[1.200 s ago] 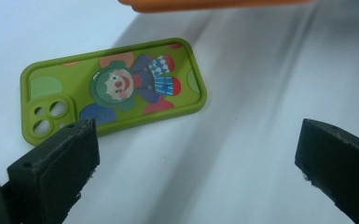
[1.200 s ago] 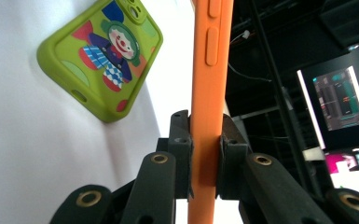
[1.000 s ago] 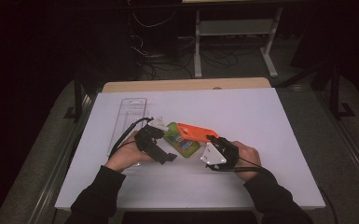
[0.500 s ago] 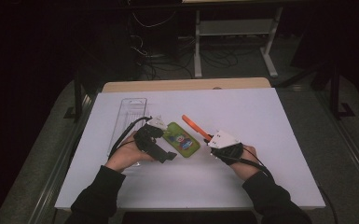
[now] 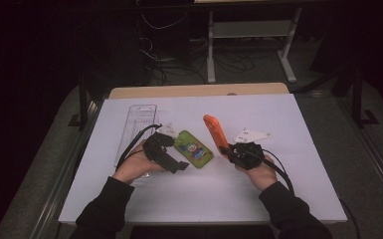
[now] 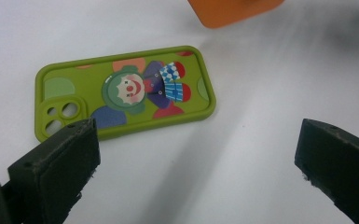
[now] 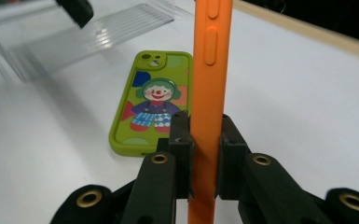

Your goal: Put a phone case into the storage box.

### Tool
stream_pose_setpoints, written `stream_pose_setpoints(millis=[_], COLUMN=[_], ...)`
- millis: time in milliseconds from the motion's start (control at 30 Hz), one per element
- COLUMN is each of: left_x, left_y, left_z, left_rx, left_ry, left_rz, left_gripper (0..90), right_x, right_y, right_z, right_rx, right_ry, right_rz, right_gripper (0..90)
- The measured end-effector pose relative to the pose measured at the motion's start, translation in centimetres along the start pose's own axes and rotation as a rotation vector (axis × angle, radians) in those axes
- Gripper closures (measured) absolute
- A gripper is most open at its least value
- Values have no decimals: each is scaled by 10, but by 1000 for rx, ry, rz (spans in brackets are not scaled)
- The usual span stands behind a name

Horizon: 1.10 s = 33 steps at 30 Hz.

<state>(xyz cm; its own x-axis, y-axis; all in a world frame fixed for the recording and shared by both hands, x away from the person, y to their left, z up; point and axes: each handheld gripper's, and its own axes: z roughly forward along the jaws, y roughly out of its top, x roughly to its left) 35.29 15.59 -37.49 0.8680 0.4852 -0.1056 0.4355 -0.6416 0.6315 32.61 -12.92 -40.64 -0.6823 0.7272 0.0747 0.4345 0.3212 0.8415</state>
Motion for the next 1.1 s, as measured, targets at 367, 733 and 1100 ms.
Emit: stream_pose_setpoints(millis=[367,733,1100], left_x=[3,3,1], left_y=[9,27,38], left_z=[-5,6,15], left_rx=[-163,-283,-343], left_ry=[0,-30,-61], left_rz=[-98,-144,-151], left_gripper=[0,0,0], right_x=[-3,13,28], right_y=[-1,3,5], right_z=[0,5,8], right_rx=[-30,-57,-66], right_ry=[42,91,124], right_rz=[101,114,95], right_gripper=[782,783,783])
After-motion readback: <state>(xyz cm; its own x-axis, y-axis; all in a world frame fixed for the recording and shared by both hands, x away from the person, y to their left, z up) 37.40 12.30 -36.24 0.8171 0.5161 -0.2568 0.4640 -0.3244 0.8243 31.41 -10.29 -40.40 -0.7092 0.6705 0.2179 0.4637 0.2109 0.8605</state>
